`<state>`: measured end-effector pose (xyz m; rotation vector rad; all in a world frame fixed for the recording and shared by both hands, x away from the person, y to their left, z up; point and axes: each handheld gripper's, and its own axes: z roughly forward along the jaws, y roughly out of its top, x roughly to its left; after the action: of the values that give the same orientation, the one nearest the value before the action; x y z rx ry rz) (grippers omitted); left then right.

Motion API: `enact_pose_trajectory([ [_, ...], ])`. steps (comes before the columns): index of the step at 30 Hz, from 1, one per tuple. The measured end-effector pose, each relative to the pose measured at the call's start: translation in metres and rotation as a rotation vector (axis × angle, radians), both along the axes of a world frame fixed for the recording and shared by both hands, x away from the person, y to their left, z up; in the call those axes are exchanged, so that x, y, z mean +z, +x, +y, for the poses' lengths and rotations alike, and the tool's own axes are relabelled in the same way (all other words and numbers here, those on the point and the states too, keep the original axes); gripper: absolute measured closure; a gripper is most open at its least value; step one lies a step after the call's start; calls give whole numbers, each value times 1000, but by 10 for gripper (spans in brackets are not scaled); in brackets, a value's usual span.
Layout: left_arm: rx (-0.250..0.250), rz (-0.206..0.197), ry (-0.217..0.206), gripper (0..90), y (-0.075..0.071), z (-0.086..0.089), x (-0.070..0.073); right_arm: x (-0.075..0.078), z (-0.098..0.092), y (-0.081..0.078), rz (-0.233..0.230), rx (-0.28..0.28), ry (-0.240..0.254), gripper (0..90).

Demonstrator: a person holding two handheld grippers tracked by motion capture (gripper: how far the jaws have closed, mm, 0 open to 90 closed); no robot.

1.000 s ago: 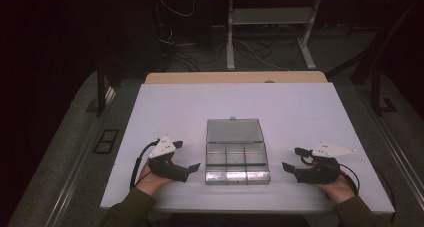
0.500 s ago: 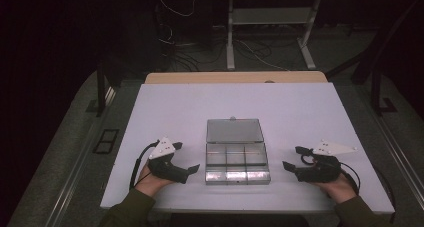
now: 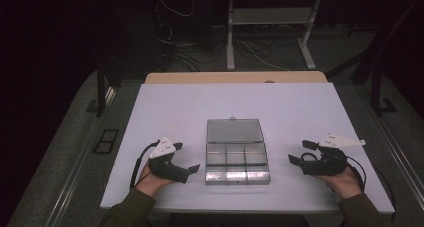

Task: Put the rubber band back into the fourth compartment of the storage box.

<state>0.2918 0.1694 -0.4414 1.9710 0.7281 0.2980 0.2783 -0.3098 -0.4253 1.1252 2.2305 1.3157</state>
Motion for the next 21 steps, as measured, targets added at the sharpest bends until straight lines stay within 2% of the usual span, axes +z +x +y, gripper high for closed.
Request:
enact_pose_trajectory([
  [7, -2, 3, 6, 0, 0, 0, 0, 0, -9, 5, -14, -37, 12, 140],
  [17, -1, 3, 2, 0, 0, 0, 0, -3, -21, 14, -11, -79, -35, 110],
  [21, 0, 4, 2, 0, 1, 0, 0, -5, -27, 17, -9, -94, -33, 112],
])
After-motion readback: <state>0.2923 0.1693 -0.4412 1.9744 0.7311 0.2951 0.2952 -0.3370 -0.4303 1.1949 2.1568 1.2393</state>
